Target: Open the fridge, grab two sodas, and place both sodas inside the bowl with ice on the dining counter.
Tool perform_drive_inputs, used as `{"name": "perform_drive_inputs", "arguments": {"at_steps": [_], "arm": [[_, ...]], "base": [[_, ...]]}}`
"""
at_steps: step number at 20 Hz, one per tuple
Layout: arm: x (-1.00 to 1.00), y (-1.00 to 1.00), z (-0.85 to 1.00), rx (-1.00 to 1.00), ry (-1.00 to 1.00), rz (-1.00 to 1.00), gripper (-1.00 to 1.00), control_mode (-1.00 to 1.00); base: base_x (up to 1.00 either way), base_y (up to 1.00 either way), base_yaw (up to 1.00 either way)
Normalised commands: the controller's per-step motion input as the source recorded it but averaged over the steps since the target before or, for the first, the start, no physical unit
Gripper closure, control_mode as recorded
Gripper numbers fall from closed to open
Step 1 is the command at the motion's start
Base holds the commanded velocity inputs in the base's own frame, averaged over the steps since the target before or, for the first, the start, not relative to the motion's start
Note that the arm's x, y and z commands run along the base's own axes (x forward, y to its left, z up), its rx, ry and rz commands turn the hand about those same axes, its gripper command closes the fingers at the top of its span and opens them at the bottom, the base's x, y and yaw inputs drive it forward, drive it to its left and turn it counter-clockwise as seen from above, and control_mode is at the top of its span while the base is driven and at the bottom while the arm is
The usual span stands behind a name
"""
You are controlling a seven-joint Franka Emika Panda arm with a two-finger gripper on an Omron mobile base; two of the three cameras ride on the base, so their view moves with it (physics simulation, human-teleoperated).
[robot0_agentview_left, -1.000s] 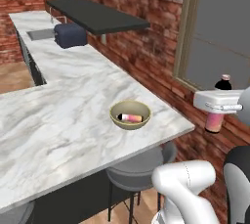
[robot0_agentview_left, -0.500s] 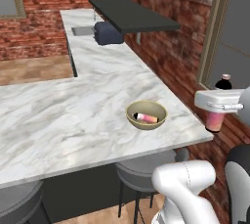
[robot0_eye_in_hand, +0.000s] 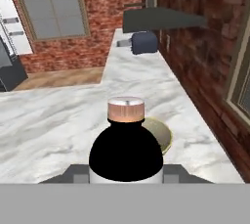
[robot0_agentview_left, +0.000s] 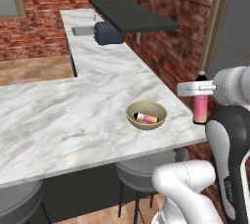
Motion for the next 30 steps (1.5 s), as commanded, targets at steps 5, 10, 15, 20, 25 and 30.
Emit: {"name": "perform_drive_inputs", "arguments": {"at_steps": [5, 10, 15, 20, 25, 30], "arm": [[1.00, 0.00, -0.34, -0.04, 0.53, 0.22, 1.00, -1.00], [0.94, 0.00, -0.63, -0.09, 0.44, 0.23, 1.00, -1.00], [0.56, 0.00, -0.79, -0.16, 0.28, 0.21, 1.00, -1.00], [0.40, 0.00, -0.46, -0.10, 0.04, 0.14, 1.00, -1.00], [0.42, 0.00, -0.38, -0.04, 0.00, 0.10, 1.00, -1.00], [0.52, 0.08, -0.46, -0.05, 0.00, 0.03, 1.00, -1.00]], "base": [[0.00, 0.00, 0.00], [0.00, 0.00, 0.00], [0.00, 0.00, 0.00], [0.00, 0.00, 0.00], [0.00, 0.00, 0.00], [0.00, 0.00, 0.00]]}}
